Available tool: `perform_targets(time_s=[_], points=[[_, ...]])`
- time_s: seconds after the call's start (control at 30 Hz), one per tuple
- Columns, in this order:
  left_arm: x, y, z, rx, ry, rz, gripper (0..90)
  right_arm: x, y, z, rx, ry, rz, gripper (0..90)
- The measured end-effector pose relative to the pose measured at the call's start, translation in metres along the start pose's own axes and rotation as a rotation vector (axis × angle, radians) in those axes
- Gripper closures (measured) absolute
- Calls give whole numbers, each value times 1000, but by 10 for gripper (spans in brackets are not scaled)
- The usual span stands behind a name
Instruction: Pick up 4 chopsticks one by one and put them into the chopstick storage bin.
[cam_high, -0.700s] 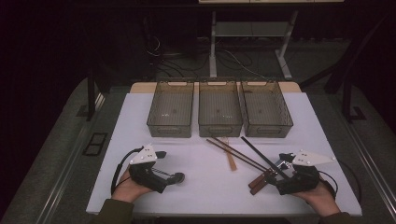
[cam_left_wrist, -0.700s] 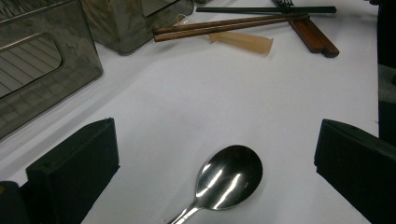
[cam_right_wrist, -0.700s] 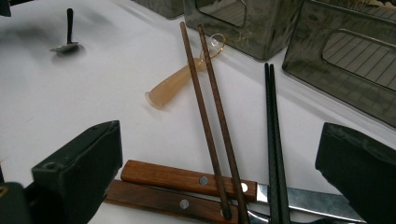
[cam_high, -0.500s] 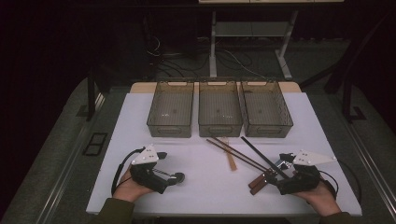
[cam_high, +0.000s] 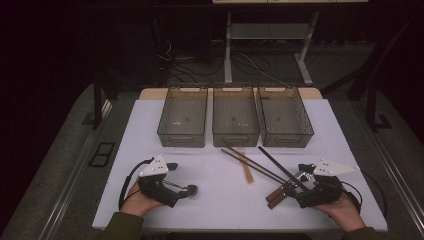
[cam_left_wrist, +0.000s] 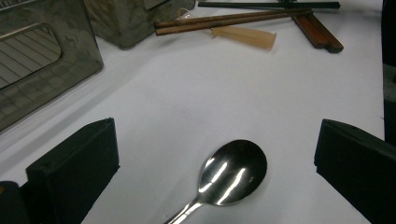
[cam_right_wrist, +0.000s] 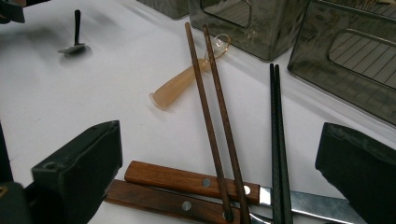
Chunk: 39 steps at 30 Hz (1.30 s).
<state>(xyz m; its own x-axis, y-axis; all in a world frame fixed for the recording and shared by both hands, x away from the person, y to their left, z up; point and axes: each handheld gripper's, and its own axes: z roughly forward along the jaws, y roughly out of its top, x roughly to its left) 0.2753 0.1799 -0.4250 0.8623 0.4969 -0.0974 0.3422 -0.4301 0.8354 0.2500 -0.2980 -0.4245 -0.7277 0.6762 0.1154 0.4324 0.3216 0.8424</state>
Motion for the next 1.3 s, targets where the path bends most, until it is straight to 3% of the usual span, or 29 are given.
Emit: perform_targets(time_s=[0.53,0.9,1.3], points=[[1,-1,-2,-23,-5,-18,0,-2,14,6,-2,32,0,8],[-2,-2,-2,-22,-12,-22,0,-3,23,11,-6,24,-11,7],[-2,-3,0,-25,-27,-36,0,-2,31,16,29,15,-31,8]])
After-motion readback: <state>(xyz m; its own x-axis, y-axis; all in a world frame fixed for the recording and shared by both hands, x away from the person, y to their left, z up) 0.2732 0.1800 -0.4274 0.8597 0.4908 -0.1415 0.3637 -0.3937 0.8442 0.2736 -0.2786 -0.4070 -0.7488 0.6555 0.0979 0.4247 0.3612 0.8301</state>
